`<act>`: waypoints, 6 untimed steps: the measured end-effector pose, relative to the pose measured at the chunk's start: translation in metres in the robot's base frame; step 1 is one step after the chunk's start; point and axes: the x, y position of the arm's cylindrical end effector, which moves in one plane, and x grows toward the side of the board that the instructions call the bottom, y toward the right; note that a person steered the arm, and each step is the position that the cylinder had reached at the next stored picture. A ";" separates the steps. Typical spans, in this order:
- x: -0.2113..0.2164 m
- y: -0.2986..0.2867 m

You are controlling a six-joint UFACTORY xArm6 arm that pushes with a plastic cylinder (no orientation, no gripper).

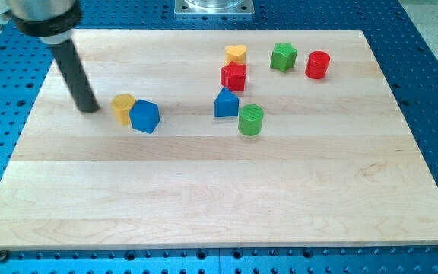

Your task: Move the blue blocks diagonally to each other

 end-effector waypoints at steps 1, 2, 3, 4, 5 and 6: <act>0.015 0.059; 0.030 0.084; 0.071 0.024; 0.105 0.052; 0.107 0.058; 0.115 0.058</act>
